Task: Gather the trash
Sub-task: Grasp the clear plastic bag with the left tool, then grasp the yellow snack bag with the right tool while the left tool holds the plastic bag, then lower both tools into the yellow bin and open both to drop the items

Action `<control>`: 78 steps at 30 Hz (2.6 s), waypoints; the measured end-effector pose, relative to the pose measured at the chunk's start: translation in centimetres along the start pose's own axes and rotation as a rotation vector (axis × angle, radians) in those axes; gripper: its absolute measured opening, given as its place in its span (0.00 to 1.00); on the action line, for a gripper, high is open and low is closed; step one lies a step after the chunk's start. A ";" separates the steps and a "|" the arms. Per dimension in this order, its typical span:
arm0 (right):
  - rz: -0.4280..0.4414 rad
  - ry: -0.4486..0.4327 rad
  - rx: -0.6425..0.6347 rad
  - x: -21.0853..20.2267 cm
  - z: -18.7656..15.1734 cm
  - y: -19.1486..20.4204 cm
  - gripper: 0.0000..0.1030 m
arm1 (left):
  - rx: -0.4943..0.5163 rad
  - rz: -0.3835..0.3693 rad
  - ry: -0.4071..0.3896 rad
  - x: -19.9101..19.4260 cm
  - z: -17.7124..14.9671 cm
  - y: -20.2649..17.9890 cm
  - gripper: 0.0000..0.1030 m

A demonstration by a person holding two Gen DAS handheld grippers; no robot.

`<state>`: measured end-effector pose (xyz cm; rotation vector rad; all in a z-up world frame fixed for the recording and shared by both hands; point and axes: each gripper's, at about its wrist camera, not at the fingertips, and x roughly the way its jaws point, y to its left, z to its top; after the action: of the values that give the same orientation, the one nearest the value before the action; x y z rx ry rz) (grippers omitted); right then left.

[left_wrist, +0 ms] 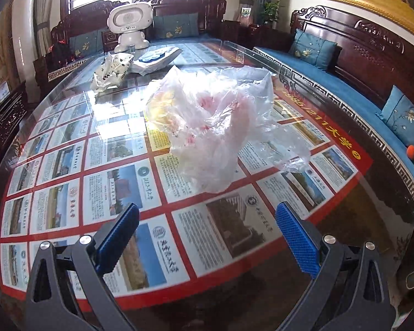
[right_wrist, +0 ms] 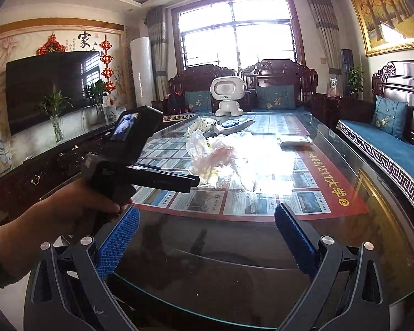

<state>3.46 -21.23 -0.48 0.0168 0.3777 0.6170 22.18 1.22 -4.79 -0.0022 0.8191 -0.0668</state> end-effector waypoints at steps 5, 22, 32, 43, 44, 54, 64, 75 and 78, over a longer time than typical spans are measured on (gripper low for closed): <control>0.013 0.011 -0.007 2.0 0.4 -0.7 0.92 | -0.020 0.004 0.002 3.1 2.6 0.4 0.96; 0.057 0.087 0.054 5.3 0.6 -1.9 0.92 | -0.168 -0.129 -0.021 3.0 2.5 4.7 0.25; 0.069 0.089 0.058 9.5 4.8 -1.1 0.92 | -0.199 -0.158 -0.115 -2.8 0.1 7.9 0.25; 0.065 0.224 0.034 23.5 11.3 -0.2 0.92 | -0.291 -0.037 -0.171 -4.2 0.1 15.9 0.25; 0.052 0.239 0.032 24.8 11.9 -0.2 0.92 | -0.299 -0.035 -0.171 -4.1 0.2 16.6 0.25; 0.034 0.451 0.131 38.8 14.8 -1.3 0.92 | -0.365 -0.025 -0.186 -3.7 -0.1 20.4 0.25; 0.078 0.587 0.293 41.6 11.9 -3.9 0.28 | -0.342 -0.055 -0.169 -2.9 0.3 19.4 0.25; 0.137 0.399 0.245 28.1 9.5 -5.5 0.25 | -0.266 -0.141 -0.177 -6.5 -1.8 14.6 0.25; 0.164 0.366 0.218 21.9 7.3 -4.8 0.25 | -0.220 -0.176 -0.168 -8.6 -3.6 11.9 0.25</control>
<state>25.12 -12.00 -1.76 0.1457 0.8033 0.7404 14.41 13.75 -1.34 -0.2845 0.6531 -0.1404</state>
